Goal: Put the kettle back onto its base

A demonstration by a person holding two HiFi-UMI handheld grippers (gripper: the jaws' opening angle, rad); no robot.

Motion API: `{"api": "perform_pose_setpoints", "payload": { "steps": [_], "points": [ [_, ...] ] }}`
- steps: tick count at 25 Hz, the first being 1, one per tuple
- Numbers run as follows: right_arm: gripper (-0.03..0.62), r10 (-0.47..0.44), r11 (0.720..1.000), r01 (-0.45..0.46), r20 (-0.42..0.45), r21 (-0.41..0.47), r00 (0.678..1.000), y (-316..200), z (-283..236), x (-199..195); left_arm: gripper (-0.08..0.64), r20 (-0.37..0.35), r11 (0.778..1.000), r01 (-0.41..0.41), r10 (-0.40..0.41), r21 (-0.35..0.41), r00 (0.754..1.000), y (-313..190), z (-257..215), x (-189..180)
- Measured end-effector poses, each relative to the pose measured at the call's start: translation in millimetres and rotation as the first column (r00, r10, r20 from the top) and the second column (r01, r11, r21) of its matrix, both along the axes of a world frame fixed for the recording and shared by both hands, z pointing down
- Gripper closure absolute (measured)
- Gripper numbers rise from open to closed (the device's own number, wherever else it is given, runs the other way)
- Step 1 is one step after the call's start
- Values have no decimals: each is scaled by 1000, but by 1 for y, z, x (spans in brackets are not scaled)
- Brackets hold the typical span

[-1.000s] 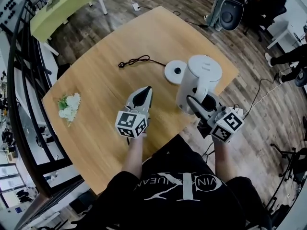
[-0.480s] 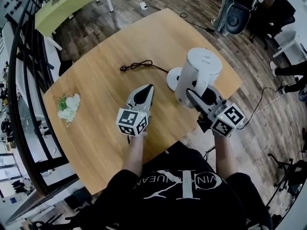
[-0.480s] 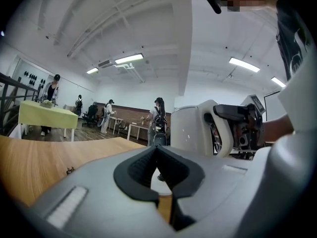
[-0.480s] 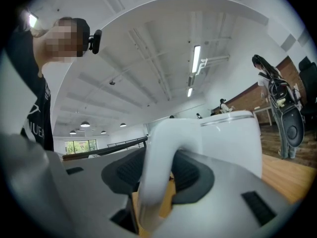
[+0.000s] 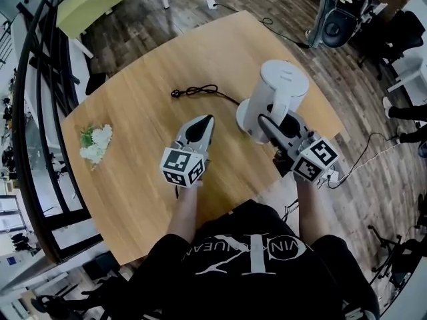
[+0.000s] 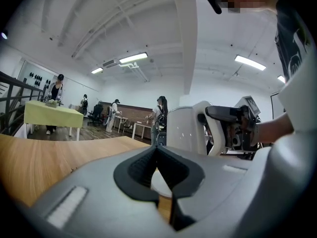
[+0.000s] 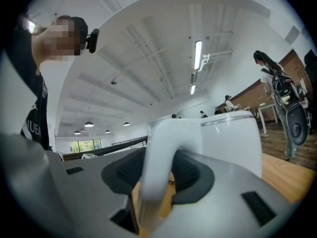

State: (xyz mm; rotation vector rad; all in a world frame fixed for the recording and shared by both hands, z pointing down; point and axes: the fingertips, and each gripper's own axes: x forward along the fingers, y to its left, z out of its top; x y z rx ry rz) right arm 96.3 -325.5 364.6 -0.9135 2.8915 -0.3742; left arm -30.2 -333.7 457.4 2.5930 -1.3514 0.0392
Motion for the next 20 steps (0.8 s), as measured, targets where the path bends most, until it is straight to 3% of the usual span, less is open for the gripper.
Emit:
{"api": "perform_pose_setpoints", "payload": {
  "steps": [20],
  "points": [
    [436,-64,998,64,-32,22,997,-37,25,-22,549,13,996,63,-62,-70,998,0,22,-20]
  ]
}}
